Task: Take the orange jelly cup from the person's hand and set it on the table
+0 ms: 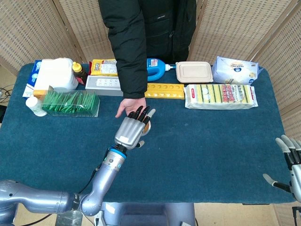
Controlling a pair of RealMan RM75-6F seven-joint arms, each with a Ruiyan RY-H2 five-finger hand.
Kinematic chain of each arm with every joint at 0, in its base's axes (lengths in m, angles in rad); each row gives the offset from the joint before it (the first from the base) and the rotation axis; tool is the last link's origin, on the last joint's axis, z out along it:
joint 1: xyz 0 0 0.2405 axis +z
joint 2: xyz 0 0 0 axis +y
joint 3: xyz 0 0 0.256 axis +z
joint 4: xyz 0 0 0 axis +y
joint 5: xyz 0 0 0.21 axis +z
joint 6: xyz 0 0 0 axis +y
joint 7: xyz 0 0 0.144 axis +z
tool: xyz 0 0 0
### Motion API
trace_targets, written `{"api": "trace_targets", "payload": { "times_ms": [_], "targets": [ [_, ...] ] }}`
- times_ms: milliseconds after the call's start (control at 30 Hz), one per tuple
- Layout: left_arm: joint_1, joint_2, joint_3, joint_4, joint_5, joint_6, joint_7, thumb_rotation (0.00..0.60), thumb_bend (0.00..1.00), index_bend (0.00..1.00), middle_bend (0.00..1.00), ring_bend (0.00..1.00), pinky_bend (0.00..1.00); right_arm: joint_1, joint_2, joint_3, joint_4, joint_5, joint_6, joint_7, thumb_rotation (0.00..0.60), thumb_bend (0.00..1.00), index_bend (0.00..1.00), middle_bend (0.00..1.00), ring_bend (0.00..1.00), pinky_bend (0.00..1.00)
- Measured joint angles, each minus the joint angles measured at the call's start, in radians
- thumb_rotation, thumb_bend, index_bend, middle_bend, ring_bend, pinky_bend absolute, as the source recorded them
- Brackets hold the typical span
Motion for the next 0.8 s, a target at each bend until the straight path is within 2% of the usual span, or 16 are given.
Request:
{"api": "trace_targets", "payload": {
  "times_ms": [167, 300, 500, 800],
  "targets": [
    [-0.029, -0.026, 0.001, 0.043, -0.029, 0.045, 0.012, 0.600, 0.15, 0.18, 0.21, 0.17, 0.36, 0.001, 0.002, 0.005, 0.005, 0.011, -0.005, 0.015, 0.600, 0.08, 0.00, 0.00, 0.02, 0.00],
    [-0.049, -0.036, 0.009, 0.068, -0.035, 0.061, 0.018, 0.600, 0.17, 0.33, 0.33, 0.26, 0.44, 0.003, 0.001, 0.006, 0.008, 0.013, -0.008, 0.021, 0.600, 0.07, 0.00, 0.00, 0.02, 0.00],
    [-0.062, -0.061, 0.019, 0.114, -0.005, 0.104, -0.003, 0.600, 0.20, 0.50, 0.49, 0.40, 0.53, 0.004, -0.002, 0.008, 0.011, 0.012, -0.004, 0.026, 0.600, 0.08, 0.00, 0.00, 0.02, 0.00],
    [-0.057, -0.054, 0.041, 0.108, 0.022, 0.134, -0.028, 0.600, 0.20, 0.53, 0.52, 0.42, 0.55, 0.004, 0.001, 0.008, 0.015, 0.016, -0.007, 0.040, 0.600, 0.08, 0.00, 0.00, 0.02, 0.00]
  ]
}}
